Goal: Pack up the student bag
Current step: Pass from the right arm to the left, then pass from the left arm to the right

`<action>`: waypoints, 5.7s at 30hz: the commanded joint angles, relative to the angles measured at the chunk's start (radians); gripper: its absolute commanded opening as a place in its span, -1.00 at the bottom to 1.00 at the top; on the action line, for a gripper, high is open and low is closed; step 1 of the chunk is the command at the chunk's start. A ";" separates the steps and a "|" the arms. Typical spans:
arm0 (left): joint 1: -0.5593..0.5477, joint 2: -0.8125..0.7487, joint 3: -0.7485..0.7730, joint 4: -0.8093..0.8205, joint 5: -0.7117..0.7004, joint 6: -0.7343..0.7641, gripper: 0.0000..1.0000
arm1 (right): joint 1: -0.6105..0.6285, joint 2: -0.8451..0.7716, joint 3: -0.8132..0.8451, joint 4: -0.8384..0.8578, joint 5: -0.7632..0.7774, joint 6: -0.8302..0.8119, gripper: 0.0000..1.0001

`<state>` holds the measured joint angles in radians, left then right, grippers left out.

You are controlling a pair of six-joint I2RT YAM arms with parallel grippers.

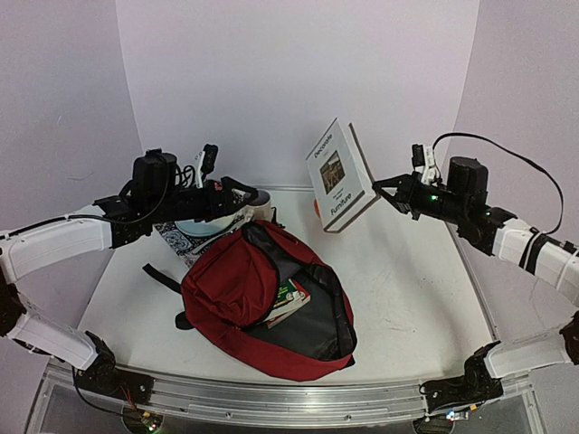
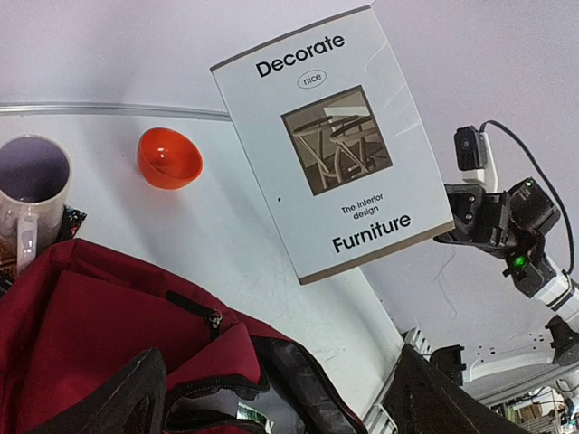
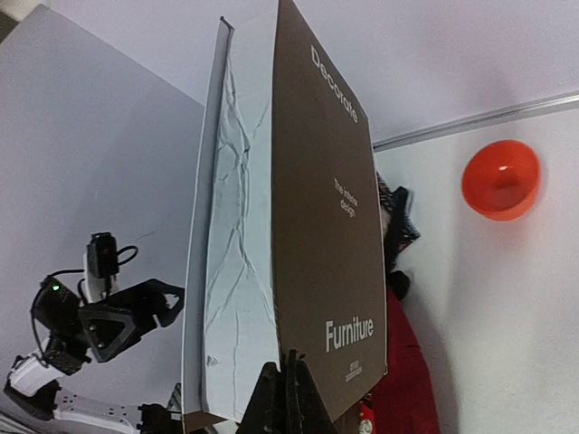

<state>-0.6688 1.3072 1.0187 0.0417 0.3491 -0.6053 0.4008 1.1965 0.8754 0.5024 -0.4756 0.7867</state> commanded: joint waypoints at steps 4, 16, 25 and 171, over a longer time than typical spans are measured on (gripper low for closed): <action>0.024 0.014 0.029 0.134 0.084 -0.041 0.77 | 0.063 0.013 -0.016 0.386 -0.138 0.198 -1.00; 0.093 -0.003 -0.025 0.397 0.239 -0.200 0.78 | 0.214 0.153 0.059 0.632 -0.155 0.314 -1.00; 0.141 -0.015 -0.112 0.537 0.270 -0.316 0.76 | 0.254 0.234 0.083 0.831 -0.176 0.422 -1.00; 0.019 -0.138 -0.502 0.889 -0.195 -0.664 0.37 | 0.494 0.571 0.206 1.052 0.148 0.438 -0.23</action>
<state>-0.6484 1.2134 0.5484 0.8816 0.1555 -1.3412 0.8928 1.8466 1.0990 1.2717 -0.3433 1.2507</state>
